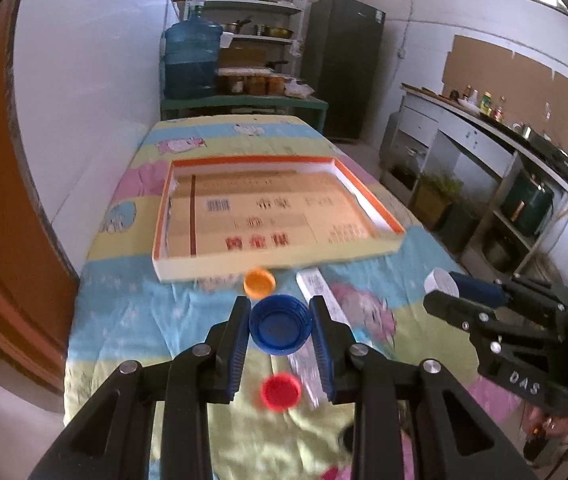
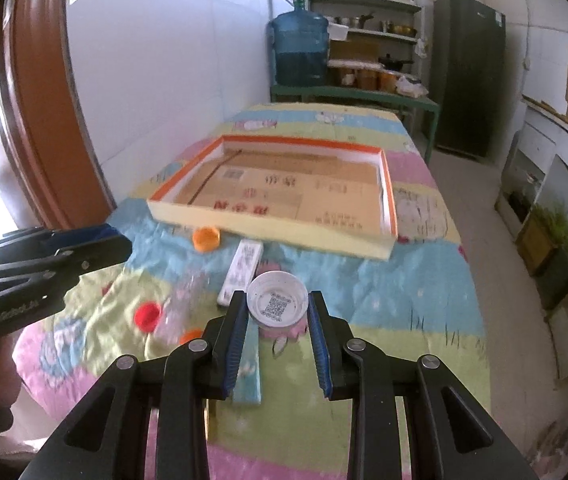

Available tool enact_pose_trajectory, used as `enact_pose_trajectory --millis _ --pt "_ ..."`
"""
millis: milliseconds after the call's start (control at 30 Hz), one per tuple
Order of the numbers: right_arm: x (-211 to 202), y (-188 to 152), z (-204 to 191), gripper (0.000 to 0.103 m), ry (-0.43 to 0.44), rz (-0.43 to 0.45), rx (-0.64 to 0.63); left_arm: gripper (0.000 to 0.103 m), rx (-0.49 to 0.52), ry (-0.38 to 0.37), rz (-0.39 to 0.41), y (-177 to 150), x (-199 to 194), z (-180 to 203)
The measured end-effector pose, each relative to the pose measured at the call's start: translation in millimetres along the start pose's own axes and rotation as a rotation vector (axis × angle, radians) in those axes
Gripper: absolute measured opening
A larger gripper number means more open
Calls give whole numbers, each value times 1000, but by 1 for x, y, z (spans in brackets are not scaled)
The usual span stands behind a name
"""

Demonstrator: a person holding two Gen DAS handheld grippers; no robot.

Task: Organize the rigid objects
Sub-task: 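Lift the blue cap with the left tool while the right tool carries the white cap into the box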

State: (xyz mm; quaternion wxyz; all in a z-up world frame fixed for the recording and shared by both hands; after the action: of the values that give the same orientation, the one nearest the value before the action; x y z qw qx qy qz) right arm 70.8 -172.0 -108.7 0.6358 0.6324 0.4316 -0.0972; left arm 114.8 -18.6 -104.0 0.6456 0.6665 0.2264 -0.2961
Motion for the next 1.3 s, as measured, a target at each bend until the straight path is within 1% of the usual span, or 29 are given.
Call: enact_pose_trajectory --millis 100,200,367,533,700,833,967,1067,1167,1300 --pt "4 16 4 31 3 10 -5 31 -27 9 -8 20 10 -4" --pt "10 34 9 31 5 23 -12 31 -58 40 -10 41 23 -12" --pt "23 58 17 31 8 35 -25 31 -97 64 1 73 41 -22" --pt "41 86 28 31 17 43 -32 31 -103 107 12 96 59 -28" --pt "63 110 41 31 21 45 -32 31 -105 138 2 117 89 -34" --pt "88 126 52 31 17 29 -39 31 -97 157 -11 129 110 -37" --pt "112 134 63 31 10 3 -39 31 -100 164 -45 135 139 -41" --pt "132 138 72 31 11 -26 -29 31 -107 163 -90 131 163 -44" --pt "148 140 78 31 16 -47 -21 31 -114 182 -123 124 182 -49" --pt "165 138 82 31 18 -76 -18 31 -123 189 -156 117 198 -51"
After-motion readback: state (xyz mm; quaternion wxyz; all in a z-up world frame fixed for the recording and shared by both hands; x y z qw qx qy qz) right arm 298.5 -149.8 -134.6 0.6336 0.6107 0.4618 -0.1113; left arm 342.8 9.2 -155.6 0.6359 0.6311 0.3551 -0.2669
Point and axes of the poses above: each gripper's, at about its wrist camera, not at the fingertips, and x roughly the way its jaws point, z to its right, y to its top, the point moved 7 cm from there along x, roughly the way its jaws point, and after that the axes turned 10 degrees about y, right-handed, at the moved point
